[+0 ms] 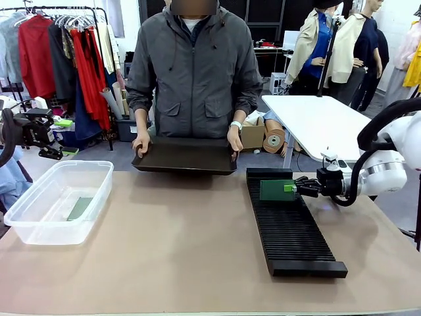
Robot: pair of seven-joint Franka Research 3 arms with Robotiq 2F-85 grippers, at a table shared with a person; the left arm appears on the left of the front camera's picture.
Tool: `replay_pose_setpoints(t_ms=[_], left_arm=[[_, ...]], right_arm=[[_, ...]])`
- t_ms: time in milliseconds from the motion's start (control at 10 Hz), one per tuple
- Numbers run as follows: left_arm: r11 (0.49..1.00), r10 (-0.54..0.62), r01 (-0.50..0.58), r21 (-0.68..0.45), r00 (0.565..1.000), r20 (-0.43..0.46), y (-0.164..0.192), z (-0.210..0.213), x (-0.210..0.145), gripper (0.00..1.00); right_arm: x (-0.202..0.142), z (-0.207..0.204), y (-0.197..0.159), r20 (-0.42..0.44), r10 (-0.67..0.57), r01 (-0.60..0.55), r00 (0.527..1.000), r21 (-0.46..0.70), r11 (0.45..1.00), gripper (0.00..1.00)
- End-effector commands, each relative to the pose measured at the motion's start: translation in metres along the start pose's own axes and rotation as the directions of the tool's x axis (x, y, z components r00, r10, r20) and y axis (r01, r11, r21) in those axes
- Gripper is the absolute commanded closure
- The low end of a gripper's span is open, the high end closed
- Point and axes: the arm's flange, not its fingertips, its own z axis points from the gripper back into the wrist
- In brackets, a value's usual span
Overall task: Sort PCBs into racks and boxes based on the side picked up.
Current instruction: If the short side of the Blank PCB is picked up, insert it into the PCB Rack ; if the long side is picked up, place it in the Organizing box.
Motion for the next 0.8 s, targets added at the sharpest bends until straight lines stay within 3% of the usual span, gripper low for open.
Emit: replay_pose_setpoints(t_ms=[0,400,500,700], left_arm=[[1.000,-0.001,0.001,-0.007,1.000,-0.005,-0.0012,0.0011,-0.0010,0.00],[1.000,-0.001,0.001,-0.007,1.000,-0.005,-0.0012,0.0011,-0.0010,0.00],[1.000,-0.001,0.001,-0.007,1.000,-0.005,-0.0012,0.0011,-0.0010,0.00],[1.000,-0.001,0.001,-0.007,1.000,-0.005,-0.0012,0.0011,-0.0010,0.00]], right_arm=[[-0.0165,-0.0008,-0.0034,-0.017,0.034,-0.033,0.999,0.009,0.999,1.00],[-0.0224,0.0029,-0.0057,0.012,0.017,-0.017,1.000,0.016,1.000,1.00],[-0.0206,0.0040,-0.0058,0.022,0.007,-0.008,1.000,0.009,1.000,0.91],[-0.0163,0.0073,-0.0055,0.054,0.002,-0.002,0.999,0.004,1.000,0.51]])
